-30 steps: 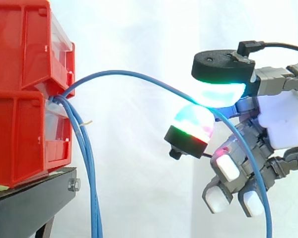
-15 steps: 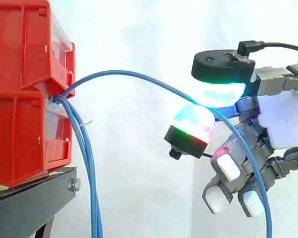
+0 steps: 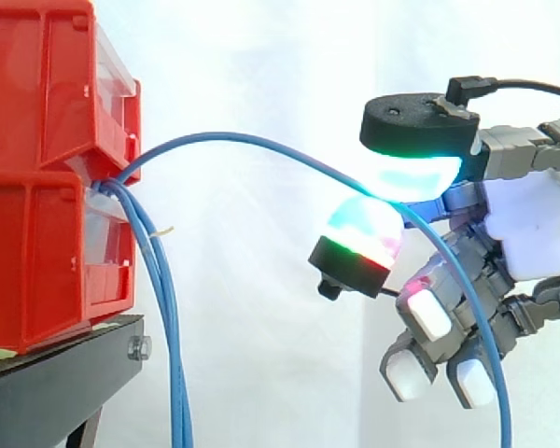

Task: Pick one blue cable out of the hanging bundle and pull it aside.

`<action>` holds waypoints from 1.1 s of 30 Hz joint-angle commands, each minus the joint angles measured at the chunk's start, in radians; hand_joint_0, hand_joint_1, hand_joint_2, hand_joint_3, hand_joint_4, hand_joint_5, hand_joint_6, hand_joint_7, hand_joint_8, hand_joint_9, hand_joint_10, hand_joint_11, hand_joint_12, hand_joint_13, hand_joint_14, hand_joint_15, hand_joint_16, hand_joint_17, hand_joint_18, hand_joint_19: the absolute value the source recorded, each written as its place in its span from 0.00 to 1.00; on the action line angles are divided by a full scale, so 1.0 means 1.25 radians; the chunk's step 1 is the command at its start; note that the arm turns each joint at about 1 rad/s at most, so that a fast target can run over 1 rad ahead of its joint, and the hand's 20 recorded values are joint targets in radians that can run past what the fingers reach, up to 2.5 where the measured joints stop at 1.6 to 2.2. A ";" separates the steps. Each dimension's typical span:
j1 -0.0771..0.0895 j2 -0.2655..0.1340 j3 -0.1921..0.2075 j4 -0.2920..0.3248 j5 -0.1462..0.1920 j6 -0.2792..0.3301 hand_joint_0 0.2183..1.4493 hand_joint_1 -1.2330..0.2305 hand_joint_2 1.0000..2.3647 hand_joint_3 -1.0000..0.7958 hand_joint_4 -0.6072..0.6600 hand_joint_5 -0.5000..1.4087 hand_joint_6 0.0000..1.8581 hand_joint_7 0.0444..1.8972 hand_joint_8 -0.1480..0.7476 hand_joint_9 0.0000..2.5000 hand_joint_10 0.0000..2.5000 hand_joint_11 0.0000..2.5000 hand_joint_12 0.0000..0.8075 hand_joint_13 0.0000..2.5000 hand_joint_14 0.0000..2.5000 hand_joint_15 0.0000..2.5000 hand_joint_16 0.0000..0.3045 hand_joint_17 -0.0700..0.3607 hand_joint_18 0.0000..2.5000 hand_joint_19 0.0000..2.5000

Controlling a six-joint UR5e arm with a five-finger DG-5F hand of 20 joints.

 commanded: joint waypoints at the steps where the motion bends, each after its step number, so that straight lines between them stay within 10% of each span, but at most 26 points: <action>1: 0.000 0.000 0.000 0.000 0.000 0.000 0.26 0.32 0.05 0.59 0.44 0.24 0.48 0.66 0.61 0.45 0.00 0.21 0.55 0.35 0.00 0.17 0.23 0.52 0.42 0.15; 33: 0.000 0.000 0.000 0.000 0.000 0.001 0.26 0.32 0.03 0.60 0.44 0.24 0.48 0.66 0.61 0.46 0.00 0.21 0.55 0.35 0.00 0.17 0.23 0.52 0.42 0.16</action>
